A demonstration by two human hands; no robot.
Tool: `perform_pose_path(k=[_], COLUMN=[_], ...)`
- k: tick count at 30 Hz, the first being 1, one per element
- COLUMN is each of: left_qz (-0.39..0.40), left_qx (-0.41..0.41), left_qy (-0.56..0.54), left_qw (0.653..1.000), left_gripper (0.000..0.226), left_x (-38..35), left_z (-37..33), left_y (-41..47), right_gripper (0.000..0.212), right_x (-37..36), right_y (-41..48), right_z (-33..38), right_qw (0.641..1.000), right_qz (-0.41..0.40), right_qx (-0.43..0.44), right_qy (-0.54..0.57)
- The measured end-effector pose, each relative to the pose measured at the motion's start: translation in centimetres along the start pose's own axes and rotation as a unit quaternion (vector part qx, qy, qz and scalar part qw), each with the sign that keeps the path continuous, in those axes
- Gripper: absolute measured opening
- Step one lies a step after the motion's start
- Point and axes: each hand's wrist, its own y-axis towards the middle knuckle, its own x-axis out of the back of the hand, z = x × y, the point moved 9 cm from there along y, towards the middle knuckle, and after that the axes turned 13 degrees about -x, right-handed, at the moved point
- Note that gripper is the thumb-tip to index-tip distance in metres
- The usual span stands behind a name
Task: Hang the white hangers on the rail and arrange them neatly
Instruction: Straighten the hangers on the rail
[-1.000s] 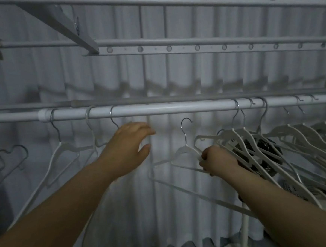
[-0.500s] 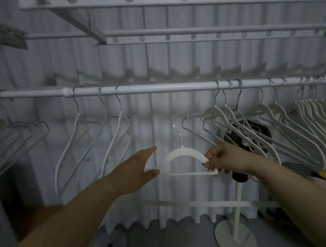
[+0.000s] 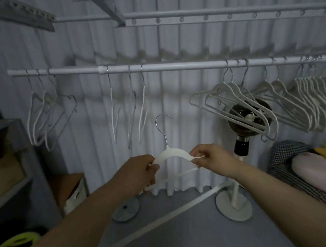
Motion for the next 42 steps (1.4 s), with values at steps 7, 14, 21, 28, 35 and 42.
perform_pose_path(k=[7,14,21,28,35,42], left_qz=[-0.049,-0.128,-0.166,-0.243,-0.245,-0.219], left_qx=[0.038,0.039,0.023,0.048,0.102,0.167], left_qy=[-0.014,0.021,0.119,0.207,0.245,0.251], left_qw=[0.998,0.991,0.979,0.946,0.932,0.928], left_gripper=[0.025,0.023,0.026,0.025,0.024,0.025], left_x=[1.0,3.5,4.6,7.5,7.9,8.7], left_z=[0.6,-1.5,-3.5,-1.9,1.7,4.4], left_y=[-1.4,4.1,14.3,21.1,23.5,24.2], right_gripper=[0.036,0.043,0.051,0.059,0.063,0.064], right_x=[3.3,7.4,13.3,18.5,18.3,17.9], right_y=[-1.5,0.9,8.1,15.7,19.7,20.4], right_z=[-0.4,-1.6,0.6,4.2,5.0,5.3], right_qw=[0.986,0.979,0.957,0.917,0.896,0.893], right_qz=[-0.109,-0.158,-0.219,-0.277,-0.297,-0.324], right_qx=[-0.021,-0.029,0.025,0.089,0.095,0.094], right_qy=[-0.123,-0.126,-0.191,-0.274,-0.317,-0.297])
